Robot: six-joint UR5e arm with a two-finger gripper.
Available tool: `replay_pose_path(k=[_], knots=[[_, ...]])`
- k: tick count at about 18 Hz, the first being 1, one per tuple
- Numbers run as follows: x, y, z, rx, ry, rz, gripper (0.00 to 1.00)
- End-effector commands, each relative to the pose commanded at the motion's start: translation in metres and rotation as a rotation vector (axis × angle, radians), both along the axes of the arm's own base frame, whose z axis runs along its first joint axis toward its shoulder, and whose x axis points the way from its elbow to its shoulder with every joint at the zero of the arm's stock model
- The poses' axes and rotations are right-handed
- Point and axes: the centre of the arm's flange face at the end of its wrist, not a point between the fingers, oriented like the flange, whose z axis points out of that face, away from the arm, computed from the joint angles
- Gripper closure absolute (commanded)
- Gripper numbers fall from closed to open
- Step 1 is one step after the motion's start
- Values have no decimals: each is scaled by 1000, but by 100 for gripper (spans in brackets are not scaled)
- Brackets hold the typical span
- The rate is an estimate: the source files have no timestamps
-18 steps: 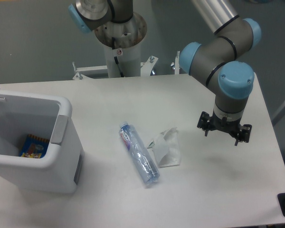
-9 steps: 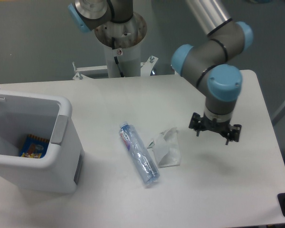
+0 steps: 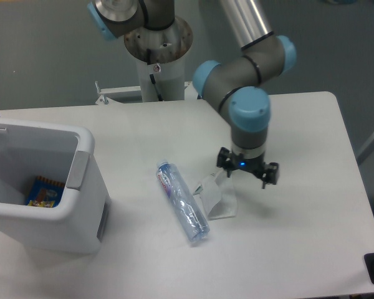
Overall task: Place the trash in the trash can
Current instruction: 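Move the gripper over the crumpled white tissue, then lower the gripper and close it on the white tissue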
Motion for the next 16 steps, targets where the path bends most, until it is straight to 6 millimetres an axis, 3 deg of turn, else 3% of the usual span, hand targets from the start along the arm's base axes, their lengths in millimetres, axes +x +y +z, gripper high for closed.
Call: replay_pose_path(k=[7, 12, 13, 16], knots=[[7, 10, -17, -10, -21, -20, 0], [8, 11, -19, -5, -26, -1, 0], [8, 11, -20, -5, -27, 2, 3], [7, 14, -21, 0, -26, 46, 29]])
